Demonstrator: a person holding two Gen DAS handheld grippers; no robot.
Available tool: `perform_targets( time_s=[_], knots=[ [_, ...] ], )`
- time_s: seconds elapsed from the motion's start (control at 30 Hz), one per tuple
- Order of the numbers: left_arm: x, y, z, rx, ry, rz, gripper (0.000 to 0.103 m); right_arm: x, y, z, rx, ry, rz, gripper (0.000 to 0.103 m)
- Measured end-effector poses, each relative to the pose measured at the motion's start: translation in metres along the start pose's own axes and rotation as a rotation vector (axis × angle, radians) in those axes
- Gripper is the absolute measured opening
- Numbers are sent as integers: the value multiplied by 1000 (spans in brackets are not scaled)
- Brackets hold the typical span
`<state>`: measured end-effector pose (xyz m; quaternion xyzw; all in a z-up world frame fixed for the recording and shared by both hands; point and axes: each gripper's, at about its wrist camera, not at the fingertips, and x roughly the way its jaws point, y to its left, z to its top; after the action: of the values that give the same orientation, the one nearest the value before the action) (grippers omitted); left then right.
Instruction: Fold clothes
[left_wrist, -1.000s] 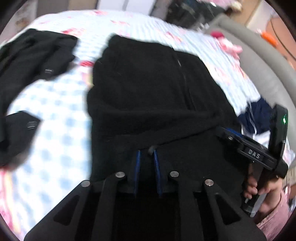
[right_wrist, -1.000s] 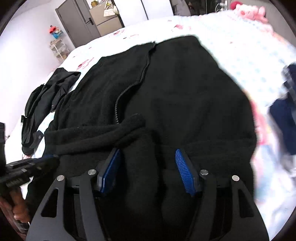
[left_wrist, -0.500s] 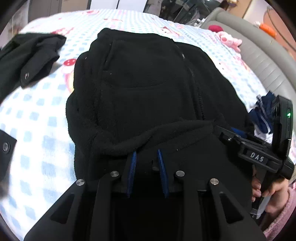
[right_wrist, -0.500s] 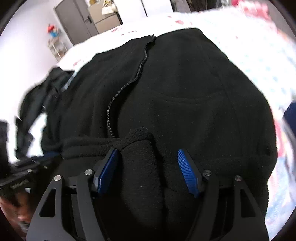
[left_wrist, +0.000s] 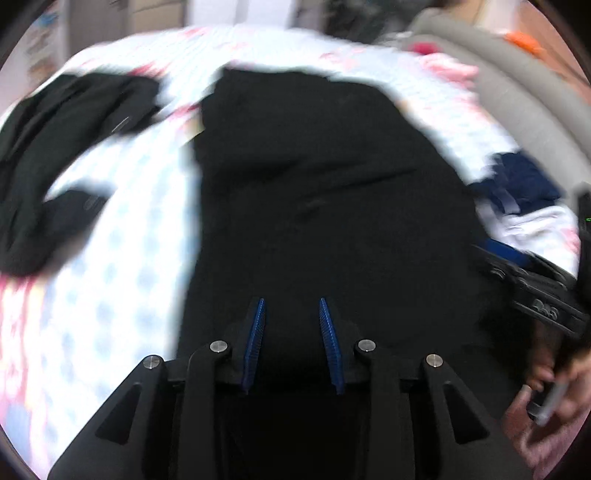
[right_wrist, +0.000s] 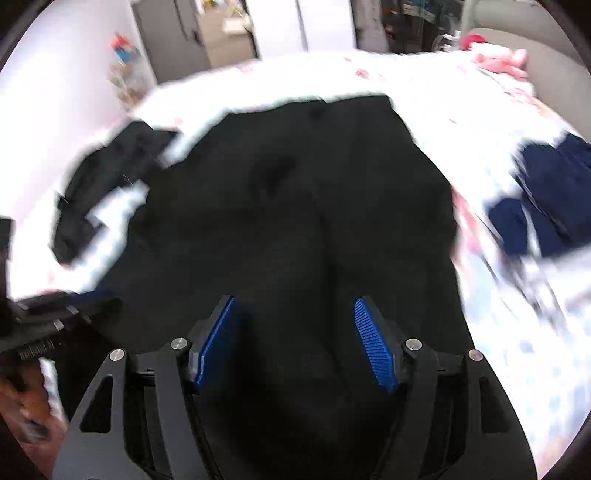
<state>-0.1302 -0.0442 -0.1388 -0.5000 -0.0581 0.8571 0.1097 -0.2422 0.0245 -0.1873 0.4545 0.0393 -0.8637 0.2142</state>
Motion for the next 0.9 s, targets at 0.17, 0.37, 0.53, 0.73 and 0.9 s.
perform_targets(
  time_s=[0.17,0.37,0.53,0.73,0.9],
  knots=[
    [-63,29,-32,-207,-183,-177,38,-42,-4,-31,35,-63,43,64],
    [-42,-31,-65,-52,-82,-219,38,-64,28,-65,-17,-56,73,65],
    [-35,-20,-96,-11,-2,-148,36,-54,29,-117,-41,2,-3,61],
    [-37,-11,-120,-66,-78,-258,38,-73,22,-133,40,-84,75,64],
    [-40,-45,-107,-23,-84,-267,40,-73,24,-125,105,-88,245,70]
  ],
)
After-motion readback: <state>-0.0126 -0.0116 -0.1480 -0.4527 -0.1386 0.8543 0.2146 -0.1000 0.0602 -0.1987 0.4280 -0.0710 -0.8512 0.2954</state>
